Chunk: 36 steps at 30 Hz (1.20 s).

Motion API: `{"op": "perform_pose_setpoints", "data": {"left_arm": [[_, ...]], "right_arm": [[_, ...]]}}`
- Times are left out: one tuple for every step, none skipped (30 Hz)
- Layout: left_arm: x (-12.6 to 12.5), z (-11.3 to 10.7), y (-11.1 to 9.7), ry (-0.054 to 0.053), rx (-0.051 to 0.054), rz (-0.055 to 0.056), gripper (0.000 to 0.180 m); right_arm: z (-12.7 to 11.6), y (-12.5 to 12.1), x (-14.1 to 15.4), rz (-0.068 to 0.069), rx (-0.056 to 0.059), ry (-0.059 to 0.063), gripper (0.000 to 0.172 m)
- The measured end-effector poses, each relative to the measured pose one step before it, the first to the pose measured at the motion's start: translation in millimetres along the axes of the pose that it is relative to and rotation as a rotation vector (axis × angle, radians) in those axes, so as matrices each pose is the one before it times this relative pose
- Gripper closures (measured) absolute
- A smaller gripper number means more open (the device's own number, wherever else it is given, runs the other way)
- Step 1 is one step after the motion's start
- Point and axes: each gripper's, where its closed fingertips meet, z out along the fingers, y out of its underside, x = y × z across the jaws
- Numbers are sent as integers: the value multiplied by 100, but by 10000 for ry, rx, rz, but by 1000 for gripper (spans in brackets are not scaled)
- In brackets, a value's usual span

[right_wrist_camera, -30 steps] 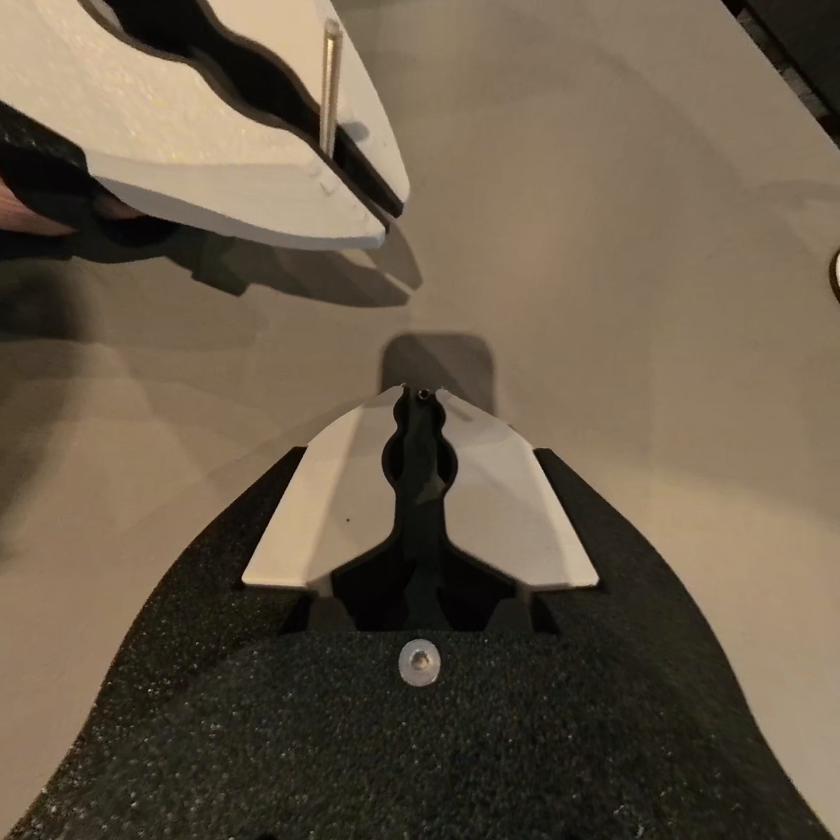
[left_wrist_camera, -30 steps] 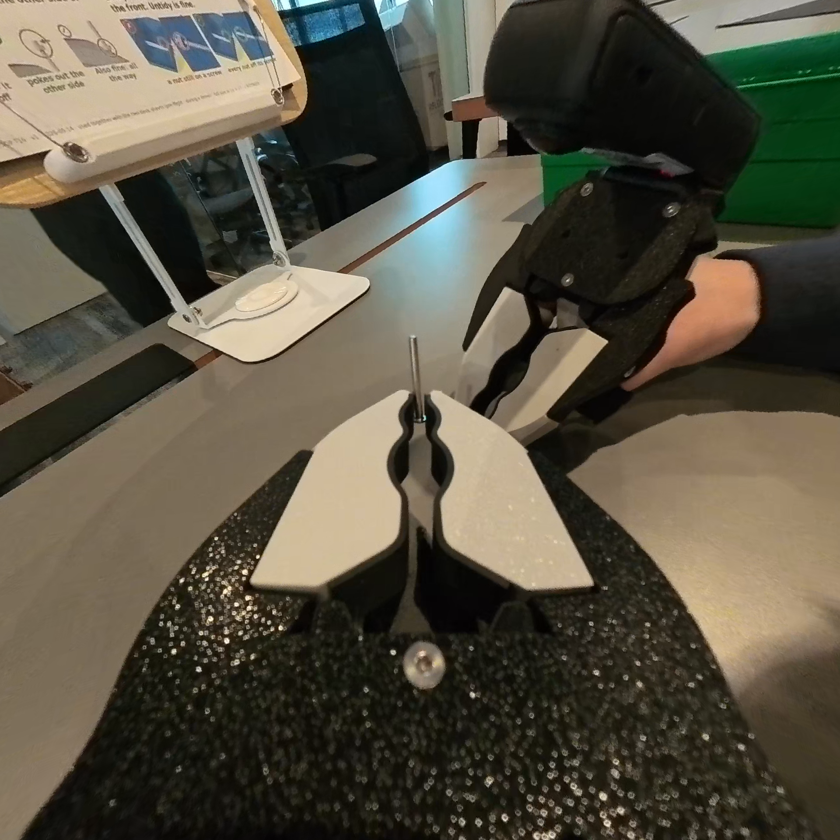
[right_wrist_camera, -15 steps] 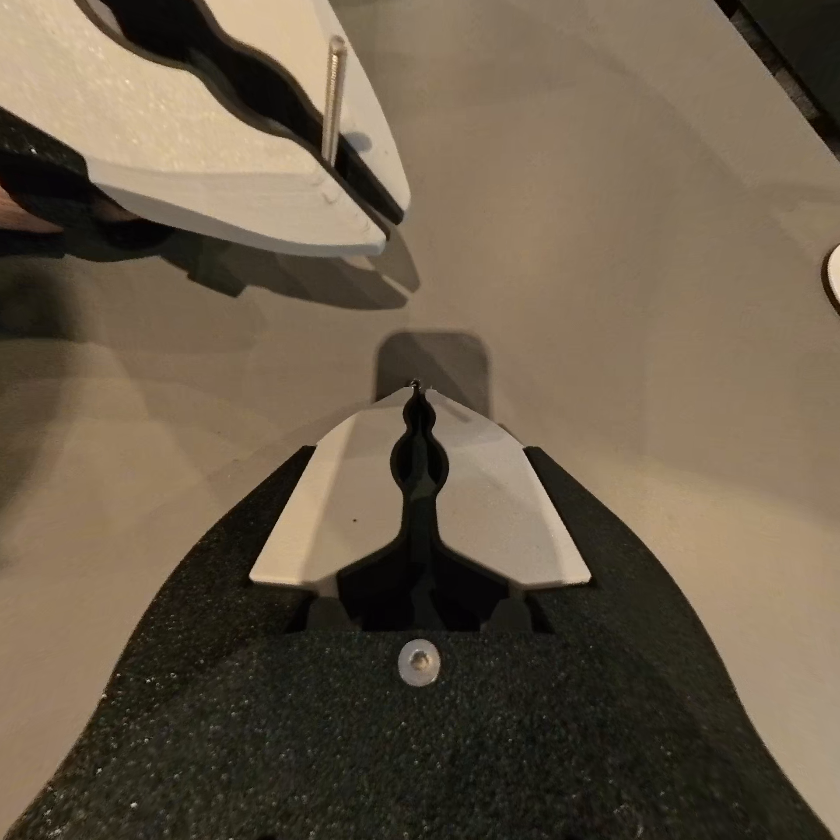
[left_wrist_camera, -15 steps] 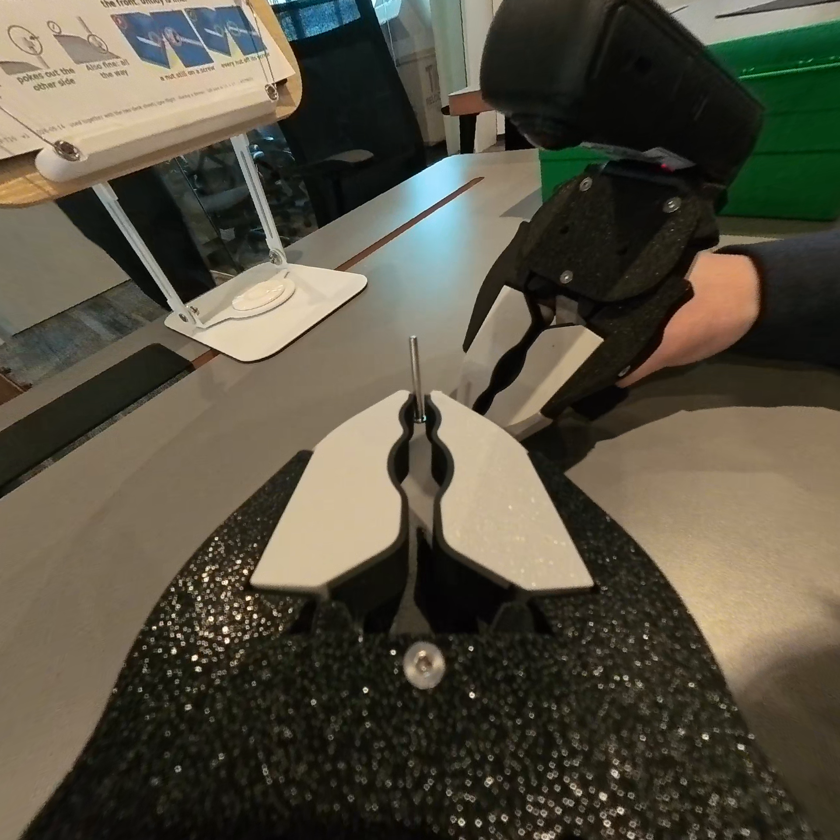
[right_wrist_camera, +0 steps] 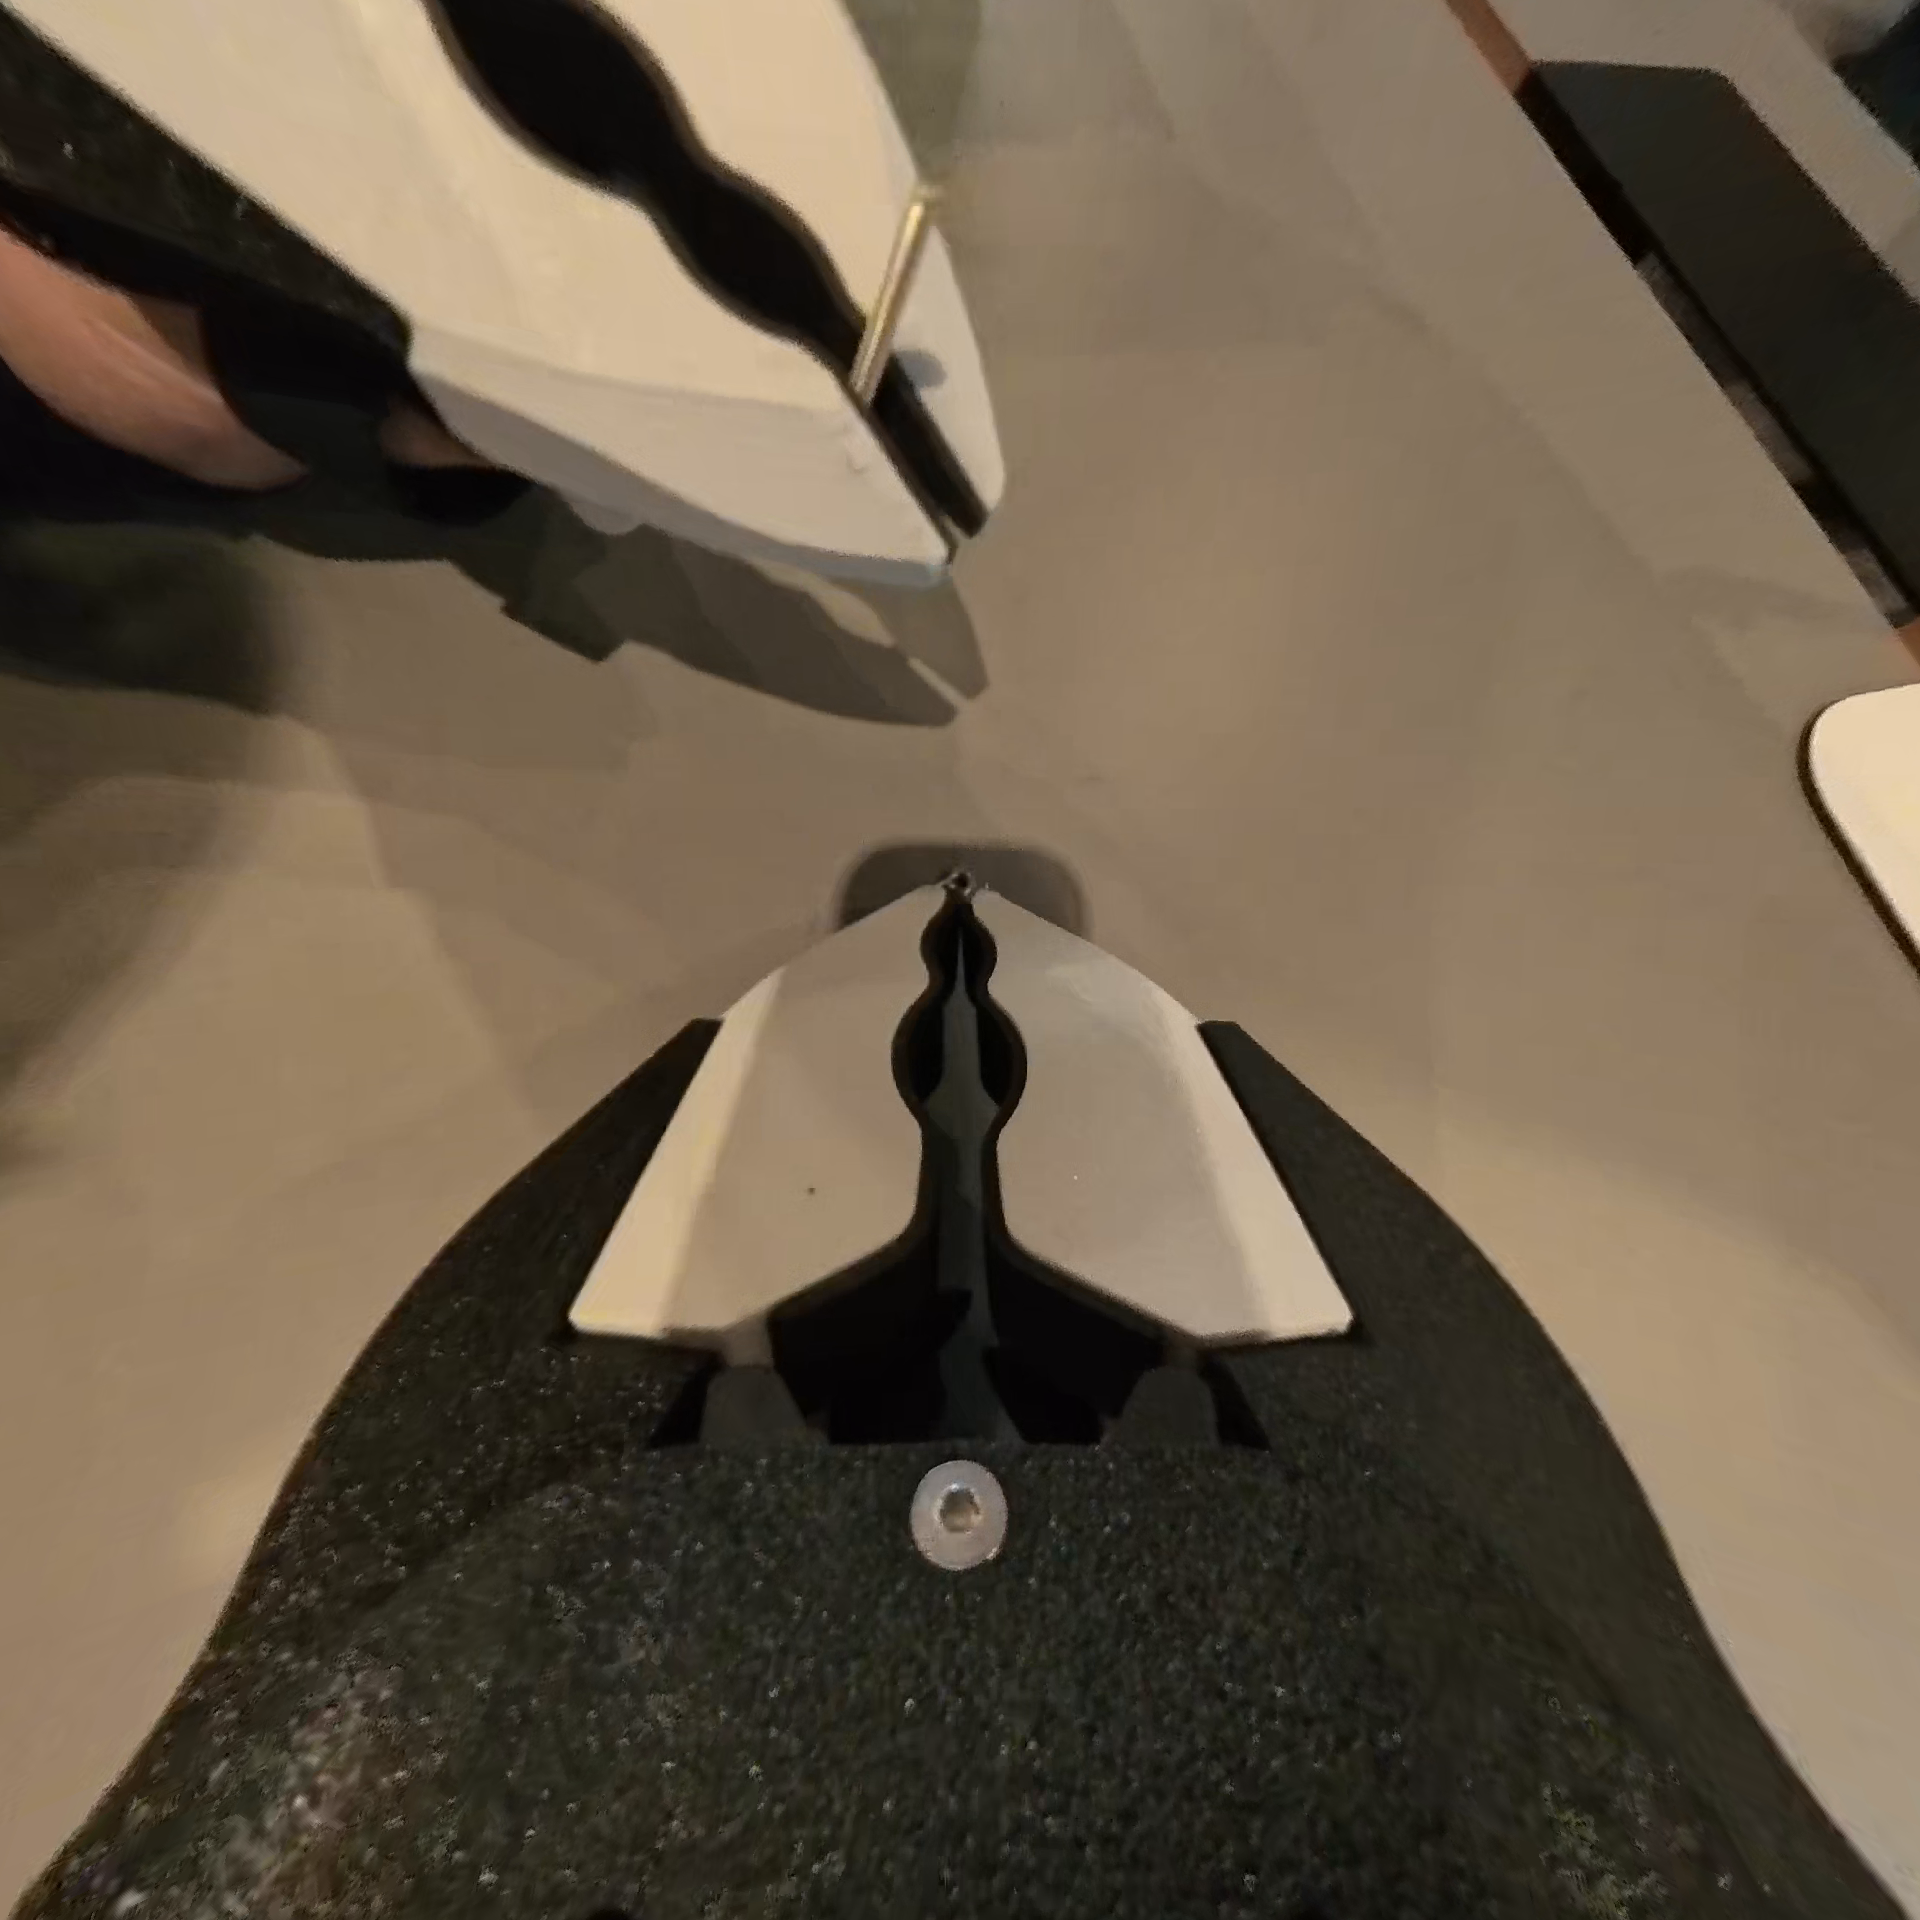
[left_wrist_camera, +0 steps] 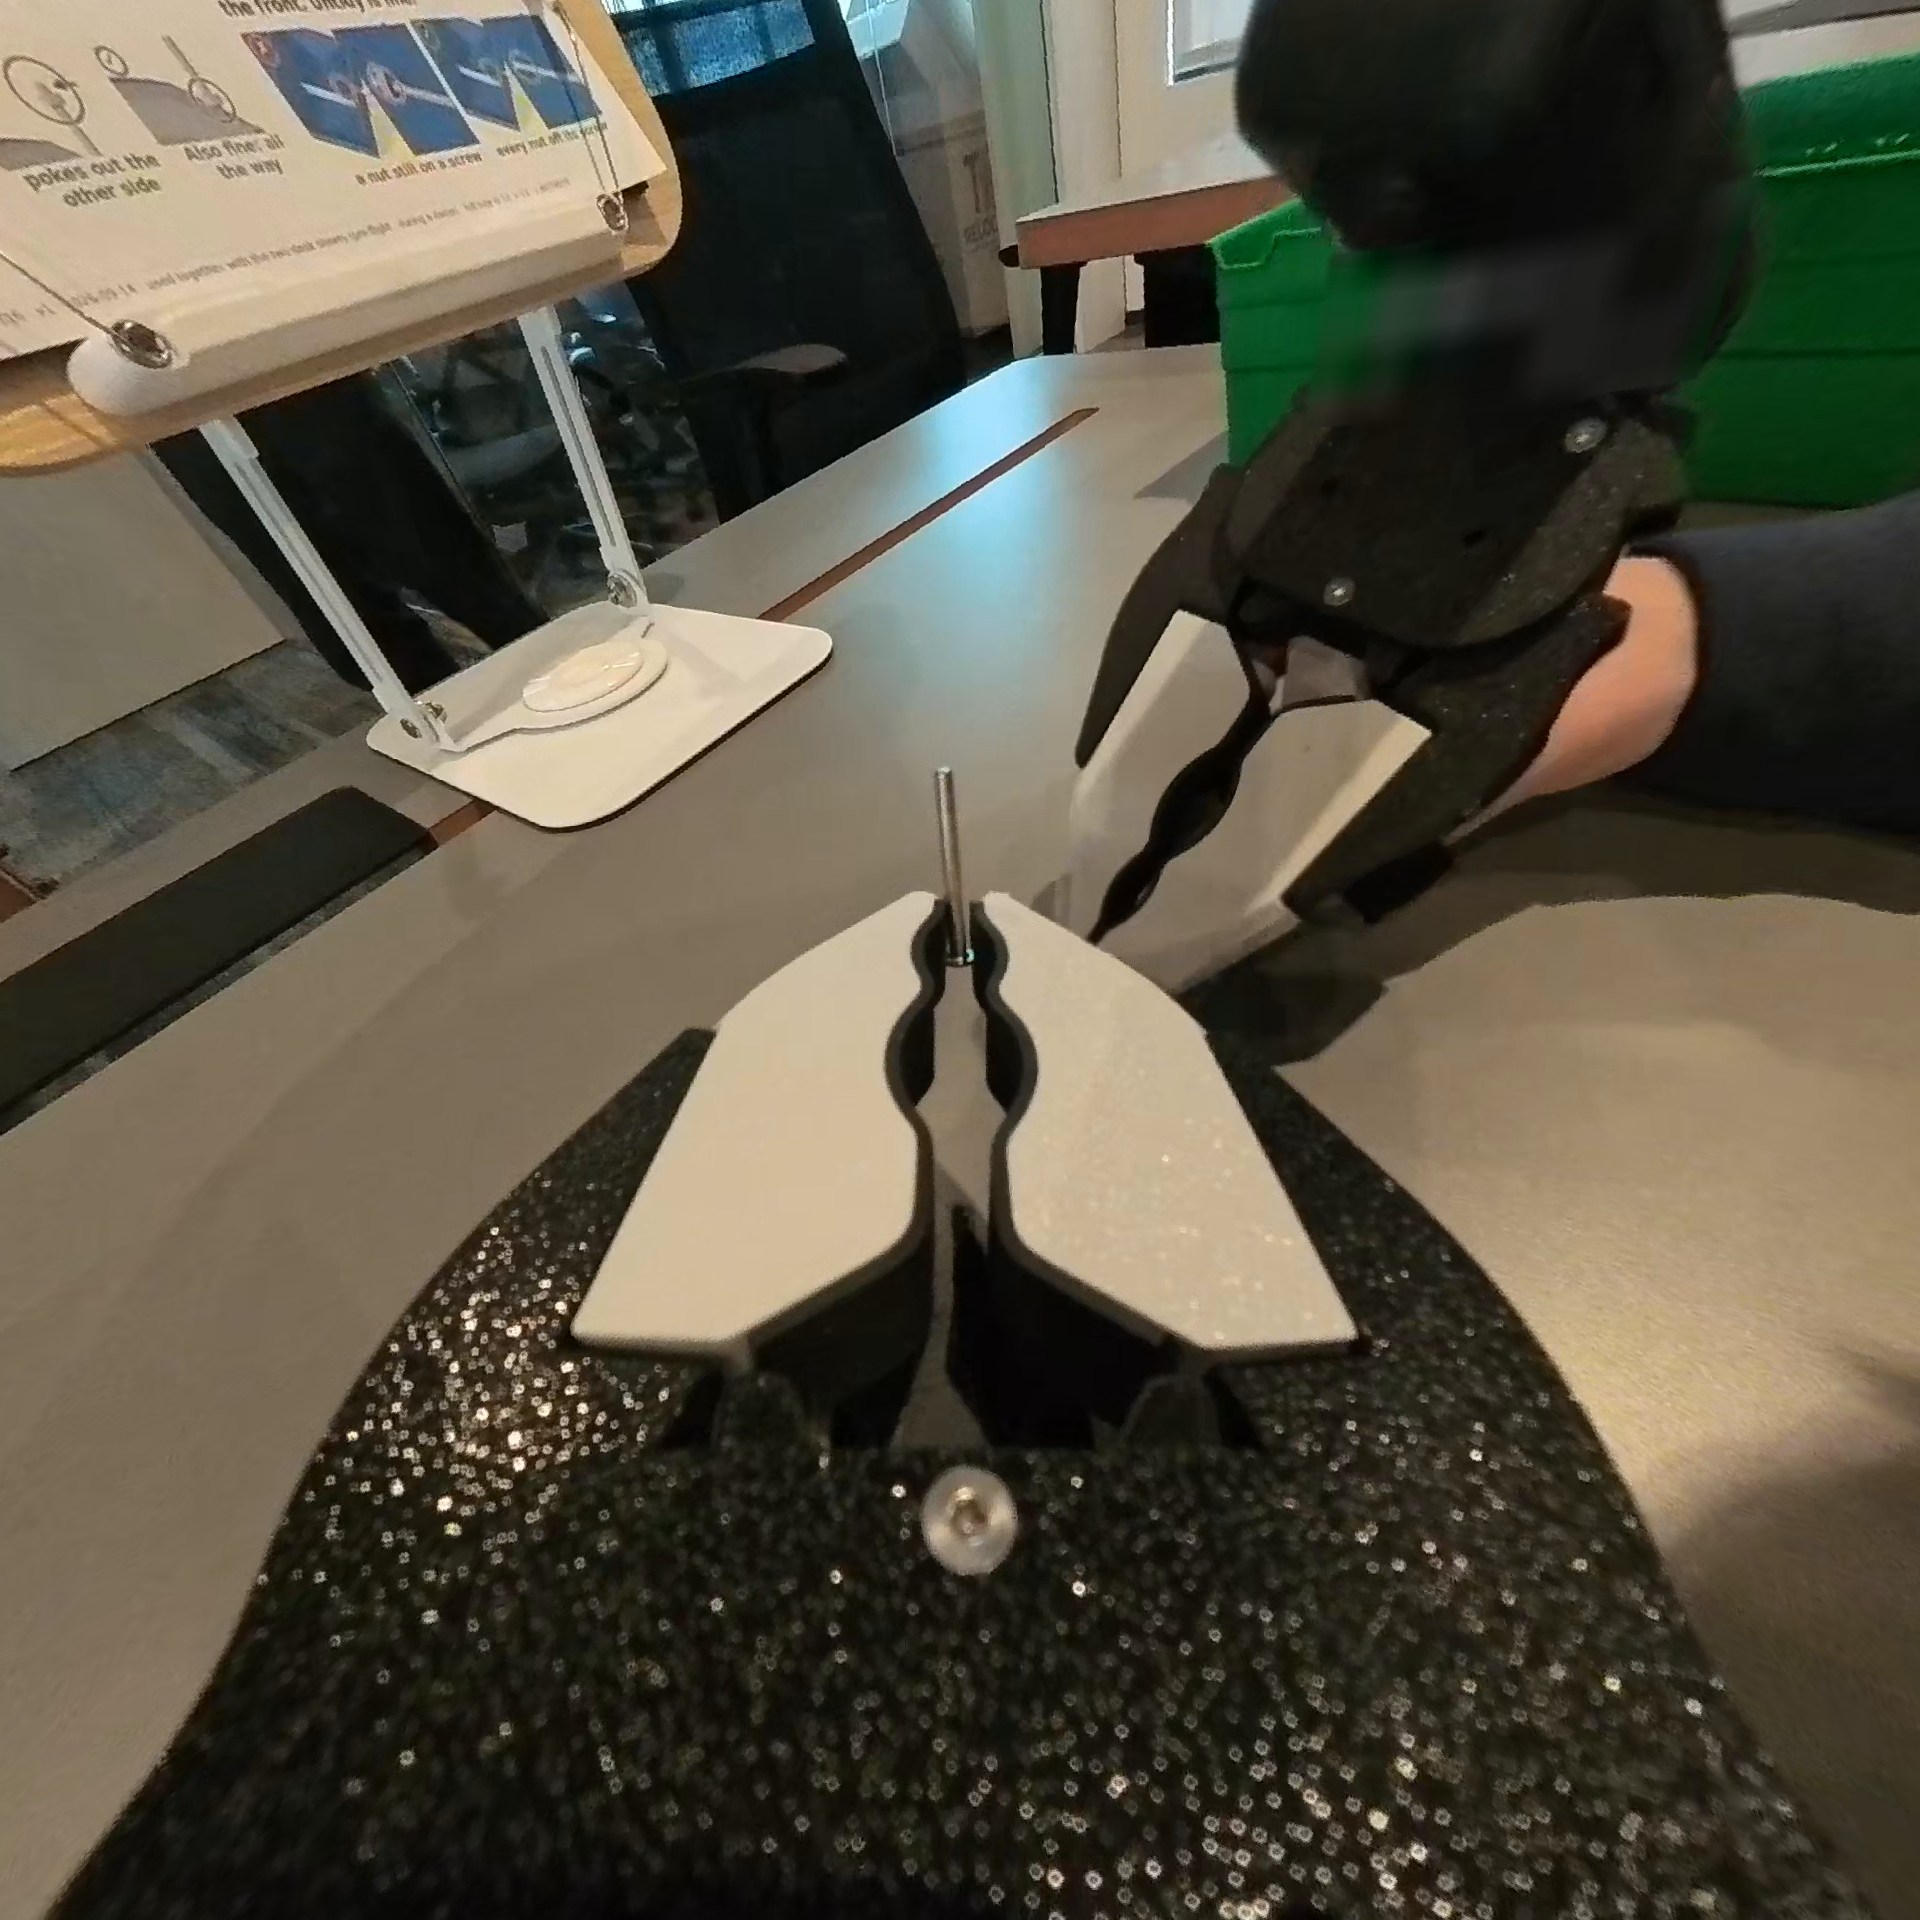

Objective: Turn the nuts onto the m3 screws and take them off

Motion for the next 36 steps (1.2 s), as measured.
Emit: {"op": "perform_pose_setpoints", "data": {"left_arm": [[4,11,2,5,-4,1,177],[13,4,3,6,-5,1,177],[6,10,4,6,-6,2,177],[8,13,11,6,-4,1,177],[0,1,-1,1,1,2,177],[1,1,-2,3,2,3,177],[8,0,0,5,0,-2,177],[4,2,-4,2,3,-2,177],[-3,-4,-3,2,5,-1,177],[-2,-5,-14,3,6,-3,177],[1,-4,-2,3,4,-4,177],[-3,-7,3,0,0,-4,177],[-6,5,2,0,-2,-1,177],[5,8,9,-1,-2,2,177],[5,-7,1,0,-1,3,177],[-2,2,-3,-1,2,1,177],[-3,2,-4,-4,3,-3,177],[-5,-6,0,-1,2,-4,177],[0,0,1,-1,0,-2,177],[5,7,10,-2,-3,2,177],[-2,4,3,-3,-5,7,177],[-2,5,15,-5,-6,7,177],[4,10,2,-3,-6,7,177],[-1,6,12,-4,-4,6,177],[6,-1,-1,-4,-2,4,177],[-7,1,-2,-4,2,2,177],[-4,0,-1,-3,1,1,177],[-1,-2,4,-1,-3,0,177],[0,11,15,1,-7,3,177],[10,8,4,2,-8,8,177],[18,5,12,2,-7,10,177],[2,4,3,0,-4,5,177],[-5,-1,3,-3,-2,1,177],[-7,7,-1,-2,1,-4,177],[-4,-5,0,0,2,-4,177],[-5,-6,1,0,2,-2,177]], "right_arm": [[137,-85,-24,254,-18,-89,161],[178,5,6,217,-78,-61,158],[160,58,14,119,-110,-13,157],[142,121,14,50,-128,26,157],[136,128,15,48,-135,26,157],[123,110,8,60,-116,15,156],[109,82,21,77,-93,13,156],[89,53,-7,70,-69,-11,156],[33,-34,12,89,-2,-4,157],[44,-18,-42,49,-6,-42,158],[19,-13,-39,33,-3,-31,159],[18,-12,-21,33,-4,-17,159],[23,-17,-18,23,-4,-11,160],[20,-17,2,17,-2,16,160],[22,-5,6,21,-2,13,160],[13,-8,16,40,-3,6,160],[14,-9,5,48,-2,3,160],[1,0,3,28,-1,11,160],[7,-7,8,-10,-1,27,160],[4,9,6,-6,-2,33,160],[12,-12,-13,-12,-2,20,160],[3,-6,-38,-32,0,-6,161],[8,5,-50,-30,-3,-14,163],[6,-7,-11,-34,-4,24,165],[3,8,-18,-33,0,7,166],[5,-6,-5,-9,0,0,166],[-1,3,5,15,0,-12,166],[-15,3,0,22,-1,-15,166],[1,2,11,21,-1,-12,167],[3,-1,9,15,-1,0,167],[8,8,30,6,-2,19,167],[-3,2,30,-5,-1,28,167],[2,-2,32,-10,-1,36,167],[2,11,13,-9,0,20,167],[-1,2,33,5,-1,28,168],[2,0,26,12,-1,19,168]]}}
